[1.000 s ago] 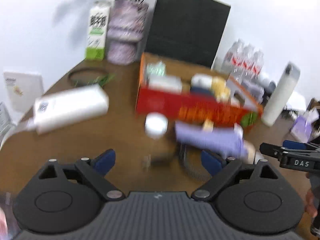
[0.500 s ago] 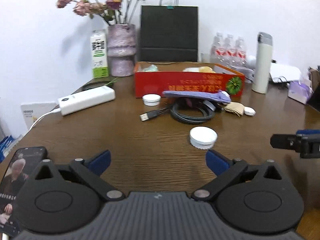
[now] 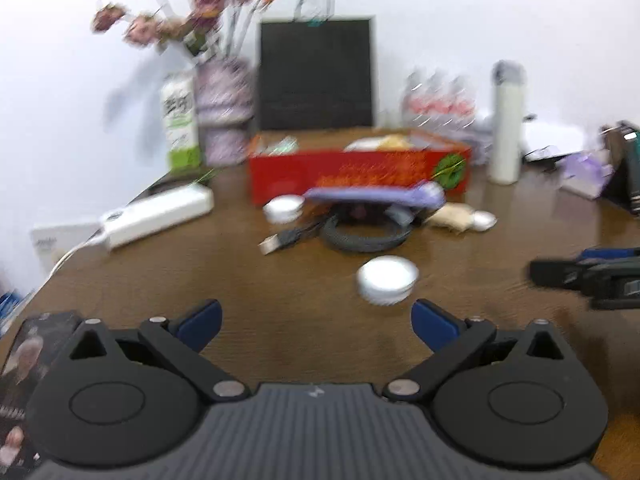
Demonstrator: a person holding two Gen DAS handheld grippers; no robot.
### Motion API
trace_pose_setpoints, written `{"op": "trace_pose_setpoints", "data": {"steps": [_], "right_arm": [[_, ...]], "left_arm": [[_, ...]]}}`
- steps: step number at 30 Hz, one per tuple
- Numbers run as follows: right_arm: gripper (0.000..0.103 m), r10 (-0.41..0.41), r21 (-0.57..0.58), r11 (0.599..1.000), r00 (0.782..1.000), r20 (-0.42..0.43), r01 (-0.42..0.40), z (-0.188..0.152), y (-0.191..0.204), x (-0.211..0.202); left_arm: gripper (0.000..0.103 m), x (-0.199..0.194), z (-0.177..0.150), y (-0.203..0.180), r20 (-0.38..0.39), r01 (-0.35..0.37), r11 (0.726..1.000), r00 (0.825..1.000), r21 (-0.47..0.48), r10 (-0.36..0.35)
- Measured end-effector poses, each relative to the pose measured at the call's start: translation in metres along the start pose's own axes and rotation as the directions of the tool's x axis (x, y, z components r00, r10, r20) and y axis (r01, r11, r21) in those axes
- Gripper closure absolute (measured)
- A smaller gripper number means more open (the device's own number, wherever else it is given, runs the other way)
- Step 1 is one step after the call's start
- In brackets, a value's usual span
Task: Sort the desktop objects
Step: 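Grasp the purple cloth with the right tool while the left tool grasps the white bottle cap, then drop the purple cloth and bottle cap into the cardboard box, withdraw both tools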
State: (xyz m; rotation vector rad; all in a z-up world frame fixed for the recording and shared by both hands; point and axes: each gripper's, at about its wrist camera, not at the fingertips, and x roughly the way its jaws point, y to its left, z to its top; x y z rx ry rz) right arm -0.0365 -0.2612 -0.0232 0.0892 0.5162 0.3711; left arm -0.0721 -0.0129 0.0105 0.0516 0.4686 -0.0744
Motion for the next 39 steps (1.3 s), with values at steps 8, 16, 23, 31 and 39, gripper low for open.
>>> {"op": "trace_pose_setpoints", "data": {"steps": [8,16,23,31,39], "right_arm": [[0.019,0.075,0.063,0.996,0.995,-0.066,-0.071,0.043,-0.014,0.032],[0.042,0.106,0.092,0.991,0.985,-0.133,-0.094,0.093,-0.01,0.13],[0.102,0.226,0.291,0.942,0.959,-0.173,-0.17,0.102,-0.02,0.177],[0.102,0.189,0.08,0.979,0.982,-0.007,-0.187,0.083,0.006,0.04],[0.102,0.041,-0.008,0.999,0.995,-0.091,-0.042,0.011,-0.006,-0.052]], "left_arm": [[0.032,0.053,0.033,-0.026,-0.099,0.151,0.985,0.985,0.085,-0.142],[0.062,0.087,0.032,-0.022,-0.176,0.174,0.985,0.969,-0.003,-0.172],[0.062,0.068,0.027,-0.015,-0.157,0.132,0.991,0.978,-0.034,-0.136],[0.062,0.013,0.016,0.004,-0.141,0.068,0.994,0.987,-0.089,-0.081],[0.062,-0.015,0.013,-0.002,-0.114,0.086,0.992,0.989,-0.089,-0.096]]}}
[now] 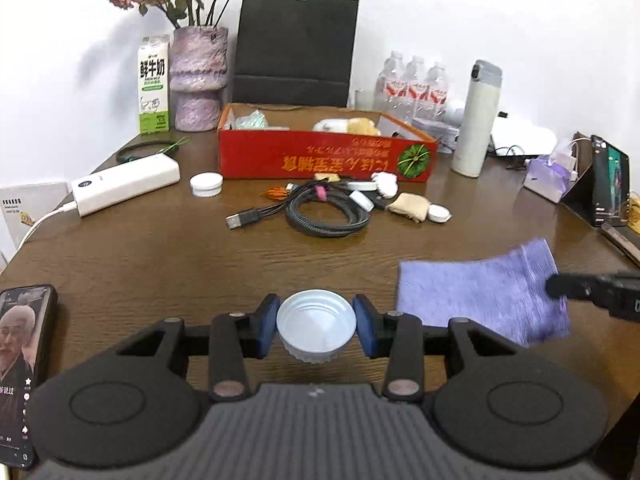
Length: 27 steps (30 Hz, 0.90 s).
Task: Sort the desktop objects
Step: 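Drop the purple cloth and bottle cap into the cardboard box, withdraw both tools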
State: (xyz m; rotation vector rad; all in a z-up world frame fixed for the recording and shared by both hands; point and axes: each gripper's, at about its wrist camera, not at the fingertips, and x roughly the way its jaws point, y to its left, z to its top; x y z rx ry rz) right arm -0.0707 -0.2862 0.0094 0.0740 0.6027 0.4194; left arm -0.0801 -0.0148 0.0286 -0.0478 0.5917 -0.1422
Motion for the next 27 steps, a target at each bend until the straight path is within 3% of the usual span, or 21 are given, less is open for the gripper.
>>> {"op": "trace_pose_setpoints", "data": {"steps": [4,12,17,21,25,27], "right_arm": [[0.102,-0.017,0.018,1.0,1.0,0.022,0.017,-0.001,-0.003,-0.009],[0.103,0.06,-0.037,0.998,0.994,0.09,-0.057,0.026,0.013,-0.016],[0.103,0.127,-0.178,0.98,0.969,0.211,-0.09,0.09,0.033,-0.024],[0.103,0.156,-0.253,0.964,0.944,0.293,-0.081,0.153,0.04,0.0],[0.103,0.229,-0.257,0.952,0.943,0.24,-0.166,0.219,0.03,0.063],[0.102,0.275,-0.268,0.936,0.948,0.159,-0.227,0.25,0.022,0.114]], "left_arm": [[0.062,-0.006,0.0,-0.009,0.015,0.001,1.0,1.0,0.016,-0.001],[0.062,-0.006,0.023,0.001,0.038,0.015,1.0,0.999,-0.006,-0.015],[0.062,0.003,0.082,0.017,0.123,0.046,0.999,0.991,0.013,-0.047],[0.062,0.026,0.14,0.03,0.17,0.04,0.999,0.984,0.029,-0.045],[0.062,0.07,0.195,0.047,0.155,0.045,0.999,0.987,0.022,-0.048],[0.062,0.103,0.219,0.056,0.133,0.035,0.999,0.99,0.018,-0.037]]}}
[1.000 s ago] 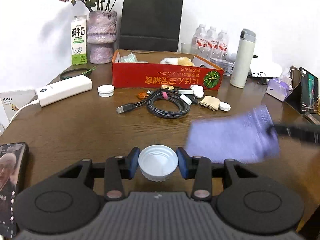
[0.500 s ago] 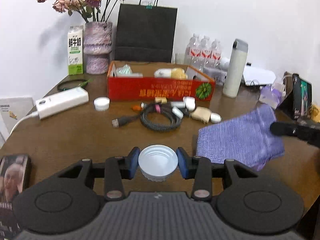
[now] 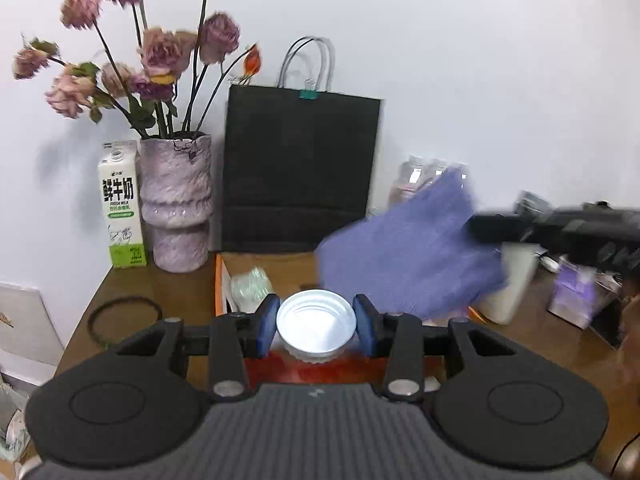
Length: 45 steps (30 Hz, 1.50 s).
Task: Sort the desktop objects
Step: 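Drop the purple cloth and bottle cap into the cardboard box, withdraw both tools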
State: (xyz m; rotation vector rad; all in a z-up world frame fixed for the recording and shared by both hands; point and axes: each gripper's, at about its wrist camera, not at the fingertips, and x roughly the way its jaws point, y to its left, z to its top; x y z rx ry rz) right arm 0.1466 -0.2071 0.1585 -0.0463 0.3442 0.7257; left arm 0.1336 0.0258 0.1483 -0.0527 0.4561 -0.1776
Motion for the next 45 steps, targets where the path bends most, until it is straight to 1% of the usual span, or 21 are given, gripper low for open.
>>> {"op": "trace_pose_setpoints", "data": {"steps": [1,3,6,8,9,12,14,15,16,18,19,22,25,28,30,32,35,38,40,42,45], "right_arm": [[0.102,0.019,0.013,1.0,0.999,-0.044,-0.018,0.003,-0.013,0.027],[0.102,0.076,0.083,0.995,0.978,-0.193,-0.061,0.001,-0.047,0.089],[0.102,0.078,0.117,0.992,0.931,-0.356,-0.038,-0.023,-0.08,0.157],[0.102,0.068,0.133,0.991,0.892,-0.446,-0.009,-0.041,-0.097,0.187],[0.102,0.048,0.124,0.992,0.882,-0.468,0.012,-0.048,-0.103,0.195],[0.101,-0.026,0.068,0.995,0.843,-0.538,0.074,-0.064,-0.109,0.209],[0.1,-0.059,0.037,0.995,0.834,-0.549,0.095,-0.067,-0.107,0.207],[0.094,-0.082,0.022,0.993,0.829,-0.553,0.113,-0.067,-0.105,0.204],[0.085,-0.109,0.008,0.991,0.825,-0.555,0.136,-0.066,-0.105,0.202],[0.07,-0.104,0.021,0.99,0.81,-0.577,0.142,-0.061,-0.106,0.194],[0.065,-0.095,0.042,0.989,0.813,-0.574,0.145,-0.058,-0.109,0.19],[0.056,-0.11,0.051,0.986,0.848,-0.519,0.159,-0.034,-0.109,0.165],[0.041,-0.15,0.034,0.982,0.872,-0.465,0.187,-0.009,-0.1,0.137],[0.025,-0.164,0.036,0.98,0.898,-0.409,0.196,0.002,-0.082,0.109],[0.018,-0.17,0.047,0.978,0.914,-0.367,0.201,-0.004,-0.065,0.089],[0.015,-0.178,0.057,0.976,0.926,-0.332,0.209,-0.024,-0.047,0.07],[0.015,-0.222,0.071,0.964,0.921,-0.319,0.257,-0.067,-0.014,0.04],[0.012,-0.252,0.058,0.96,0.932,-0.259,0.275,-0.117,0.026,0.0],[0.011,-0.271,0.026,0.958,0.927,-0.259,0.287,-0.149,0.047,-0.019],[0.011,-0.275,0.005,0.957,0.912,-0.305,0.29,-0.178,0.064,-0.032],[0.011,-0.298,0.03,0.943,0.884,-0.359,0.331,-0.206,0.081,-0.056]], "left_arm": [[0.062,0.02,0.006,0.004,-0.031,0.0,1.0,1.0,0.001,0.0],[0.062,0.065,0.013,0.014,-0.102,0.001,0.999,0.995,-0.036,-0.004],[0.062,0.126,0.003,0.022,-0.227,0.022,0.998,0.973,-0.059,-0.035],[0.062,0.158,-0.007,0.019,-0.285,0.004,1.0,0.959,-0.024,-0.01],[0.062,0.167,-0.012,0.018,-0.294,0.0,1.0,0.956,-0.013,-0.004],[0.062,0.195,-0.023,0.014,-0.385,0.042,0.999,0.922,-0.016,-0.044],[0.062,0.199,-0.028,0.006,-0.409,0.034,0.999,0.912,0.028,-0.02],[0.056,0.199,-0.029,0.005,-0.417,0.041,0.999,0.909,0.036,-0.022],[0.045,0.197,-0.027,0.005,-0.424,0.058,0.998,0.905,0.029,-0.04],[0.042,0.186,-0.016,0.007,-0.408,0.094,0.996,0.909,0.007,-0.082],[0.037,0.176,-0.008,0.009,-0.386,0.088,0.996,0.919,0.007,-0.078],[0.027,0.144,0.017,0.013,-0.321,0.054,0.998,0.946,0.011,-0.047],[0.021,0.108,0.037,0.018,-0.276,0.031,0.999,0.961,-0.017,-0.034],[0.013,0.073,0.035,0.017,-0.241,-0.004,1.0,0.971,-0.029,-0.003],[0.012,0.051,0.018,0.013,-0.226,-0.041,0.998,0.974,-0.044,0.03],[0.012,0.028,-0.012,0.009,-0.231,-0.046,0.997,0.973,-0.067,0.029],[0.01,-0.016,-0.068,0.0,-0.215,-0.052,0.991,0.976,-0.124,0.025],[0.004,-0.054,-0.127,-0.018,-0.185,-0.065,0.991,0.982,-0.121,0.042],[0.004,-0.074,-0.16,-0.03,-0.169,-0.115,0.99,0.981,-0.084,0.099],[0.003,-0.09,-0.185,-0.038,-0.156,-0.152,0.987,0.978,-0.058,0.142],[0.002,-0.105,-0.213,-0.046,-0.157,-0.205,0.976,0.969,-0.079,0.191]]}}
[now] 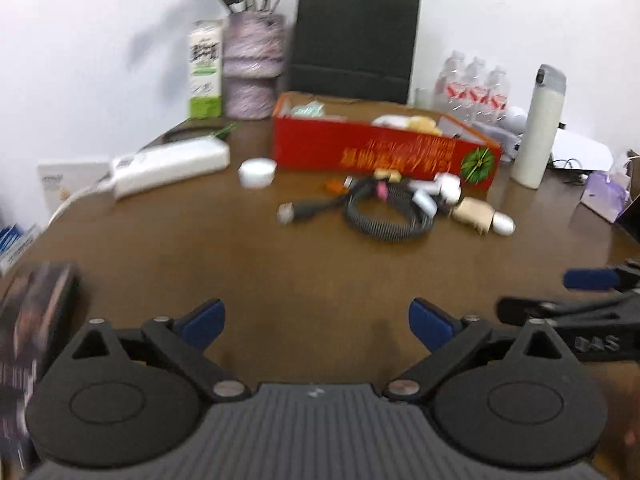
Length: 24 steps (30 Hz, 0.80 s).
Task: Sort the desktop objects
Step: 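Drop the purple cloth and bottle cap into the cardboard box, withdraw both tools, then grasp the white round puck with the right tool while the left tool grasps a white bottle cap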
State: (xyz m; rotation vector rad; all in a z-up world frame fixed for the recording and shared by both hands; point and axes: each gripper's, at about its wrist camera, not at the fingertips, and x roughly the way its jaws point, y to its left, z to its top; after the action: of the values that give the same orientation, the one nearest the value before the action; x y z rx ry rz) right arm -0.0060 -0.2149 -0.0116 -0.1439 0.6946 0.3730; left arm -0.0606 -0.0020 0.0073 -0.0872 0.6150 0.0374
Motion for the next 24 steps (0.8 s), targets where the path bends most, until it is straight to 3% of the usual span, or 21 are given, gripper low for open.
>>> {"op": "trace_pose_setpoints", "data": {"steps": [2,6,10,12,14,15,16,17,18,20,21,24], "right_arm": [[0.011,0.03,-0.023,0.999,0.999,0.012,-0.03,-0.02,0.006,-0.017],[0.005,-0.001,0.008,1.0,0.998,0.066,0.0,-0.04,0.003,-0.042],[0.005,-0.109,0.034,0.994,0.986,0.122,0.106,-0.036,0.0,-0.049],[0.002,-0.141,0.078,0.989,0.954,0.265,0.125,-0.031,-0.004,-0.066],[0.0,-0.158,0.115,0.986,0.891,0.425,0.12,-0.03,-0.007,-0.08],[0.0,-0.154,0.126,0.986,0.882,0.446,0.109,-0.026,-0.009,-0.076],[0.0,-0.138,0.117,0.988,0.911,0.389,0.1,-0.017,-0.012,-0.065],[0.0,-0.112,0.098,0.991,0.955,0.275,0.088,-0.006,-0.014,-0.048],[0.008,-0.085,0.085,0.994,0.971,0.225,0.067,0.0,-0.015,-0.037],[0.01,-0.055,0.087,0.996,0.957,0.286,0.031,0.007,-0.016,-0.029],[0.01,-0.047,0.08,0.997,0.949,0.312,0.024,0.012,-0.015,-0.025],[0.01,0.016,0.017,1.0,0.954,0.299,-0.022,0.04,-0.014,0.003]], "left_arm": [[0.002,-0.006,-0.007,-0.002,0.013,-0.002,1.0,1.0,0.007,0.002],[0.0,-0.011,-0.01,-0.009,0.065,-0.036,0.999,0.997,0.028,0.034],[0.0,-0.015,-0.008,-0.013,0.086,-0.025,0.998,0.996,0.061,0.019],[0.0,-0.018,0.001,-0.011,0.111,-0.015,0.996,0.994,0.086,0.006],[0.0,-0.017,0.017,-0.004,0.147,-0.029,0.994,0.989,0.104,0.014],[0.0,-0.012,0.028,0.001,0.156,-0.033,0.993,0.988,0.109,0.016],[0.0,-0.005,0.041,0.007,0.149,-0.029,0.993,0.989,0.112,0.012],[0.0,0.006,0.055,0.014,0.127,-0.021,0.994,0.992,0.106,0.008],[0.001,0.018,0.069,0.021,0.101,-0.008,0.995,0.995,0.104,-0.002],[0.005,0.043,0.091,0.033,0.07,0.013,0.995,0.997,0.096,-0.019],[0.011,0.06,0.103,0.039,0.04,0.012,0.996,0.999,0.092,-0.015],[0.028,0.109,0.126,0.049,-0.038,-0.002,0.994,0.999,0.109,0.006]]}}
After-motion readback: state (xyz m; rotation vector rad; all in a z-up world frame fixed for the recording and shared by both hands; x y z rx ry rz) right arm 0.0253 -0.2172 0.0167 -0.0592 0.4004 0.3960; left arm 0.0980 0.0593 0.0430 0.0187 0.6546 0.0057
